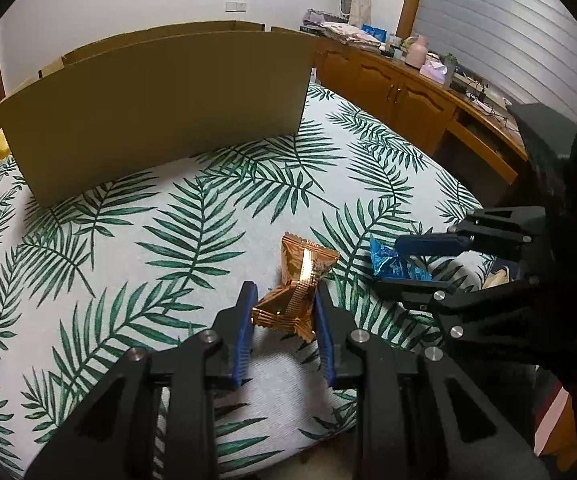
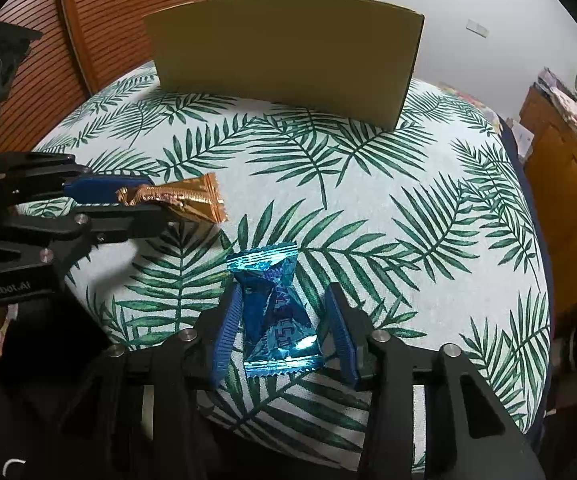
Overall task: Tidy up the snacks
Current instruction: 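Grasp the gold-wrapped candy with the left gripper while the right grasps the blue candy, then lift both candies and carry them over the box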
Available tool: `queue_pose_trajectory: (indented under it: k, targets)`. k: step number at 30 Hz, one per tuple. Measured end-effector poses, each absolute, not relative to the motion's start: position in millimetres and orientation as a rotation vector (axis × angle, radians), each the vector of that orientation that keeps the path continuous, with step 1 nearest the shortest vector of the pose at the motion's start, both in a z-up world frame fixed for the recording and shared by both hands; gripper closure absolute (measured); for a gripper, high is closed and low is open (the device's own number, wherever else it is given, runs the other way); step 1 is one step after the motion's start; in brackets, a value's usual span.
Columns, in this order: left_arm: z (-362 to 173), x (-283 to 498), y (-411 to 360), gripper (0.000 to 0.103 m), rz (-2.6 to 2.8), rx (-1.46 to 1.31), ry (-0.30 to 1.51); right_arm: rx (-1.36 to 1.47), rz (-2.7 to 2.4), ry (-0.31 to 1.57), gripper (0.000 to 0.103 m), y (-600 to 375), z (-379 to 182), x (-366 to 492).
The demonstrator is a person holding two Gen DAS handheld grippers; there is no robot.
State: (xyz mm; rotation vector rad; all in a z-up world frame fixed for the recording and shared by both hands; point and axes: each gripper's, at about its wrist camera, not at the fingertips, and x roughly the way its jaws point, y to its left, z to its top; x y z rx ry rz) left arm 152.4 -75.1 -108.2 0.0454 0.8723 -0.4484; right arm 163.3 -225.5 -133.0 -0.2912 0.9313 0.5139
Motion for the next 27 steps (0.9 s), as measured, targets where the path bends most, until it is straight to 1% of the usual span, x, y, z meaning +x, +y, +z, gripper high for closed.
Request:
queue_pose_trajectory:
  k: [1, 3, 9, 16, 27]
  targets:
    - [-107, 152, -75, 0.078, -0.448, 0.044, 0.869, -0.29, 0.515, 0.931, 0.071, -226, -133, 163]
    - [-104, 152, -73, 0.078, -0.445, 0.04, 0.86, -0.287, 0.515, 0.932, 0.077, -226, -132, 162]
    - [-93, 150, -67, 0.078, -0.436, 0.03, 0.826, -0.25, 0.511, 0.929, 0.082, -230, -131, 163]
    - [-80, 147, -59, 0.078, -0.421, 0.019, 0.787, -0.208, 0.495, 0.883, 0.082, -232, -121, 158]
    - [-52, 142, -42, 0.078, -0.382, 0.01, 0.71, -0.131, 0.473, 0.77, 0.082, -239, -84, 141]
